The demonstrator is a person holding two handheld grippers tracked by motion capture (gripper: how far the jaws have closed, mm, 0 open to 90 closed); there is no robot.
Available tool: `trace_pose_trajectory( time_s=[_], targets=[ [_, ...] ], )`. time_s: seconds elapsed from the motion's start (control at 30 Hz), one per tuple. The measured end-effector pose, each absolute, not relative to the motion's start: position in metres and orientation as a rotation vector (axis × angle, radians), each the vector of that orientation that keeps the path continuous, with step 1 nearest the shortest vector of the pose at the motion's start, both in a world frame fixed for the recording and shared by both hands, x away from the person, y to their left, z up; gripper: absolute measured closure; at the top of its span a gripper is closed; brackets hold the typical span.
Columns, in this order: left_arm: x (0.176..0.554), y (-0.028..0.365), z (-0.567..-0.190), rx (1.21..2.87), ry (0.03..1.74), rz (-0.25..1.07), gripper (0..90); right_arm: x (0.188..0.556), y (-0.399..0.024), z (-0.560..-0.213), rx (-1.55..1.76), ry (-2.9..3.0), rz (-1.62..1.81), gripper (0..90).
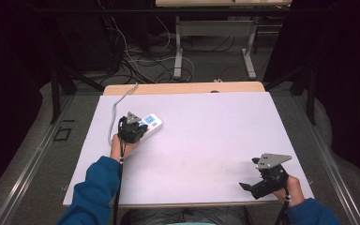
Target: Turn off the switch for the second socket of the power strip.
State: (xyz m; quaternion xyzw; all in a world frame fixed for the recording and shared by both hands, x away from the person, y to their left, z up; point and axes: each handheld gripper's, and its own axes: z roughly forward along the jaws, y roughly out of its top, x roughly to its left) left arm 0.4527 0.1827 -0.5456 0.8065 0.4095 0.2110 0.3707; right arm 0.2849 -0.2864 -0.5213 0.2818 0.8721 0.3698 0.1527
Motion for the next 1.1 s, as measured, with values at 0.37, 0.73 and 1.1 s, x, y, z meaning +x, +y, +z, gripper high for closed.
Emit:
trace_pose_trajectory(
  time_s=[0.37,0.73,1.1],
  targets=[
    [0.4527,0.1829,-0.5454,2.074,1.048,0.542,90.0,0.2855,-0.2866,-0.5214,0.795,2.494,1.065,0.0],
    [0.4527,0.1824,-0.5453,2.064,1.059,0.539,90.0,0.2850,-0.2862,-0.5216,0.808,2.496,1.062,0.0],
    [0.4526,0.1820,-0.5443,2.072,1.066,0.535,90.0,0.2857,-0.2864,-0.5218,0.795,2.498,1.059,0.0]
  ],
)
